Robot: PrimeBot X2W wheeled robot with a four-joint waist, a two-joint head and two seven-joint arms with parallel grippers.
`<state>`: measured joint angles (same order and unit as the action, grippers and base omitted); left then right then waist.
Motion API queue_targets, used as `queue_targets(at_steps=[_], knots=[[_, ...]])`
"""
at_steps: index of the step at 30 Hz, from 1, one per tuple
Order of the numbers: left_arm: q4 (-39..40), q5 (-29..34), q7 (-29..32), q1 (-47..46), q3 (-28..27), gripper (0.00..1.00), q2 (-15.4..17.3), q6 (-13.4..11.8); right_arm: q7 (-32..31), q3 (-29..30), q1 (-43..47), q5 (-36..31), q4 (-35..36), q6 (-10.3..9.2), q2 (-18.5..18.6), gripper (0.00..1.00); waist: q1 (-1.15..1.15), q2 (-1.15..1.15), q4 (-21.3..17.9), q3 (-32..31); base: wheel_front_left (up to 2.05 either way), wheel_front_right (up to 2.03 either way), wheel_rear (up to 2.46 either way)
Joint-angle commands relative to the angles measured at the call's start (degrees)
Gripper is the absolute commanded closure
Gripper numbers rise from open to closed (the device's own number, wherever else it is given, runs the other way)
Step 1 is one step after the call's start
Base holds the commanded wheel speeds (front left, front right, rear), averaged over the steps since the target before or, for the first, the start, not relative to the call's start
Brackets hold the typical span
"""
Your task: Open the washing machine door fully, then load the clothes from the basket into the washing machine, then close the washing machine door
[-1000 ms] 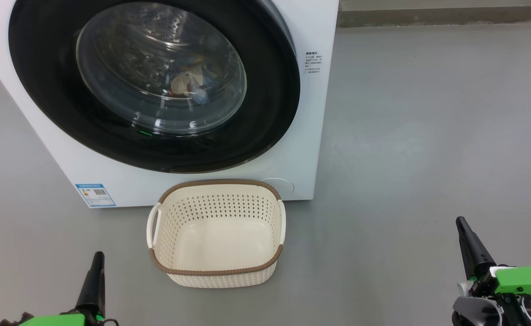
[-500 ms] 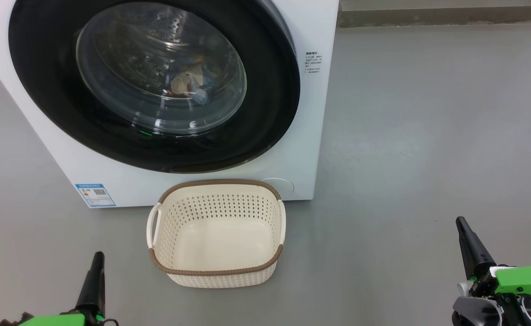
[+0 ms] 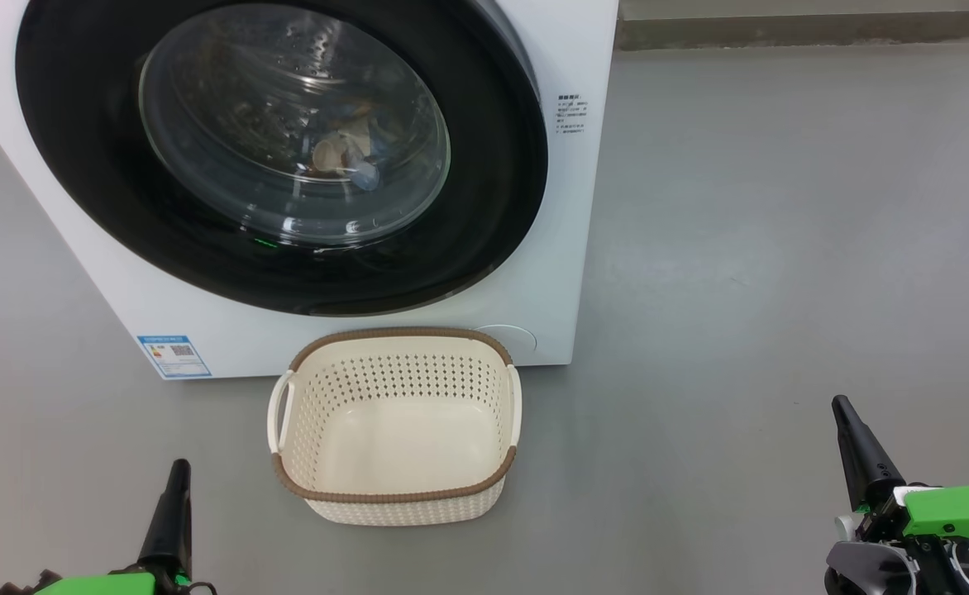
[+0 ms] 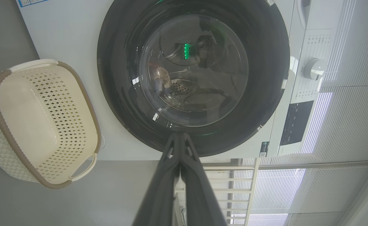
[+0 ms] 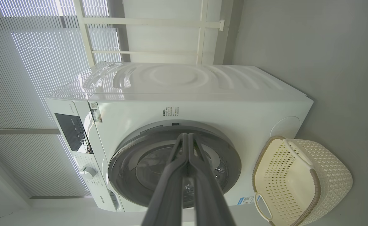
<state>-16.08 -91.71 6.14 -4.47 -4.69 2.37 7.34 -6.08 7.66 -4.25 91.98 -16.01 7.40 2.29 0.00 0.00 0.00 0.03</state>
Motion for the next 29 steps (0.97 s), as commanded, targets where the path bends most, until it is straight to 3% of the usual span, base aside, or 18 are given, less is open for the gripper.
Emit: queue_targets(at_steps=[1,29], knots=[[1.69,-0.39,0.40,-2.12,-1.92,1.00,0.51,0.14,-0.47,-1.04,-2.34,0.10,1.65,0.09,0.59,1.00,0.00,0.00,0.00,0.00,0.00,0.00,0.00],[1.70,-0.39,0.40,-2.12,-1.92,1.00,0.51,0.14,-0.46,-1.05,-2.34,0.11,1.65,0.09,0.59,1.00,0.00,0.00,0.00,0.00,0.00,0.00,0.00]])
